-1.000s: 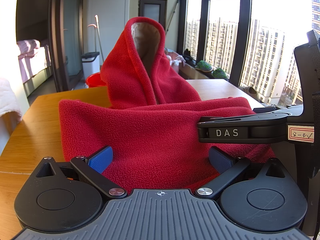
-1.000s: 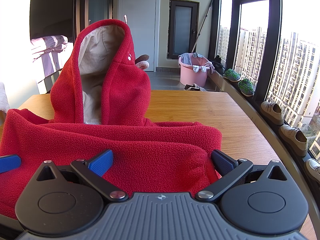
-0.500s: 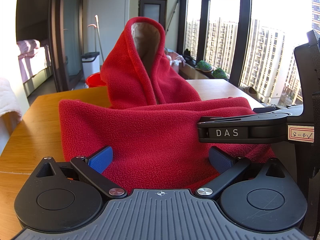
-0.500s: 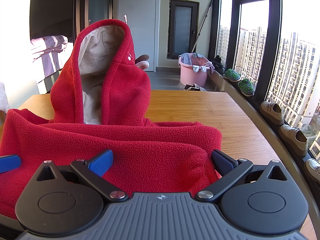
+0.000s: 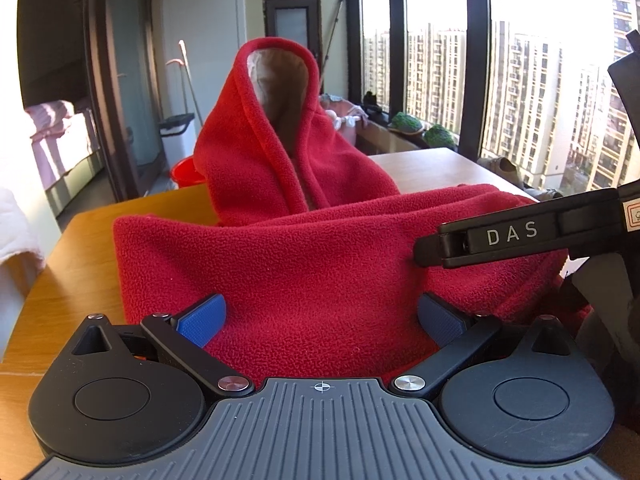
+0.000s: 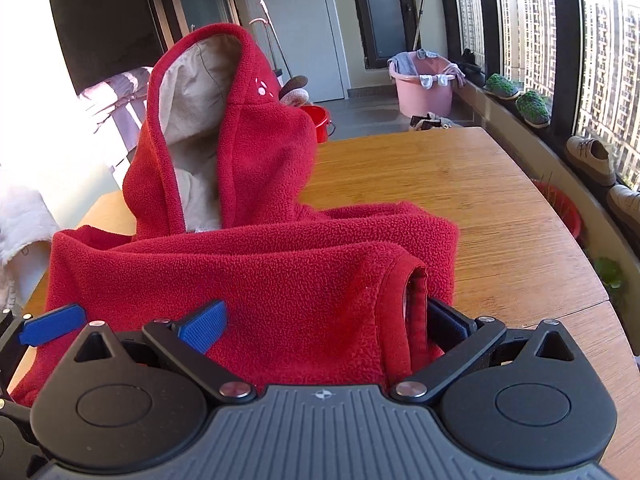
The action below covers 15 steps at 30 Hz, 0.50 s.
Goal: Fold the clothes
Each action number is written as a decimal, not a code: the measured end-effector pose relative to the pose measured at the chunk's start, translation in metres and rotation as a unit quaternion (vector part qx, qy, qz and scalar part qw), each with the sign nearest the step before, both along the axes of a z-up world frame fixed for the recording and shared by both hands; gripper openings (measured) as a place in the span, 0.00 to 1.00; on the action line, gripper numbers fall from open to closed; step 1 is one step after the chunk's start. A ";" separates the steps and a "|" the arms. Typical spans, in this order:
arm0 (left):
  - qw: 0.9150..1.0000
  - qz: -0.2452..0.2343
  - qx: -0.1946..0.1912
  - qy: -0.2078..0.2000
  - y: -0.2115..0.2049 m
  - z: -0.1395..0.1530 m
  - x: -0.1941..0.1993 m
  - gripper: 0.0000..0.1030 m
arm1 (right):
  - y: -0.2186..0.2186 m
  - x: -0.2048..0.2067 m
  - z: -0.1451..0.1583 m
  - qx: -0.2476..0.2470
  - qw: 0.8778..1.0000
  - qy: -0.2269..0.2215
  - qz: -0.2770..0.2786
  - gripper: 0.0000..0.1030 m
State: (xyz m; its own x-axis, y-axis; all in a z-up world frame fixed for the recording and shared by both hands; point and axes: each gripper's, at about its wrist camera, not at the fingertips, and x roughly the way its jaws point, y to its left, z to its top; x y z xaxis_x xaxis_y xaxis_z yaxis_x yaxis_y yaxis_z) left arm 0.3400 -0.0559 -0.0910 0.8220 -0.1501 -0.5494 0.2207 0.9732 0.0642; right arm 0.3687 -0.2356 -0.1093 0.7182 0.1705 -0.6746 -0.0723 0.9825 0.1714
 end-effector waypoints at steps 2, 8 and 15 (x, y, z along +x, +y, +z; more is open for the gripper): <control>1.000 0.001 -0.006 0.003 0.002 -0.001 0.001 1.00 | 0.005 0.000 0.001 -0.015 1.000 0.001 0.005 1.00; 0.998 -0.016 -0.065 0.017 0.024 0.003 0.000 1.00 | 0.012 -0.018 0.031 -0.030 0.996 -0.082 0.018 1.00; 0.988 -0.029 -0.151 0.026 0.051 0.004 -0.004 1.00 | 0.072 0.042 0.108 -0.158 0.955 -0.249 0.037 0.72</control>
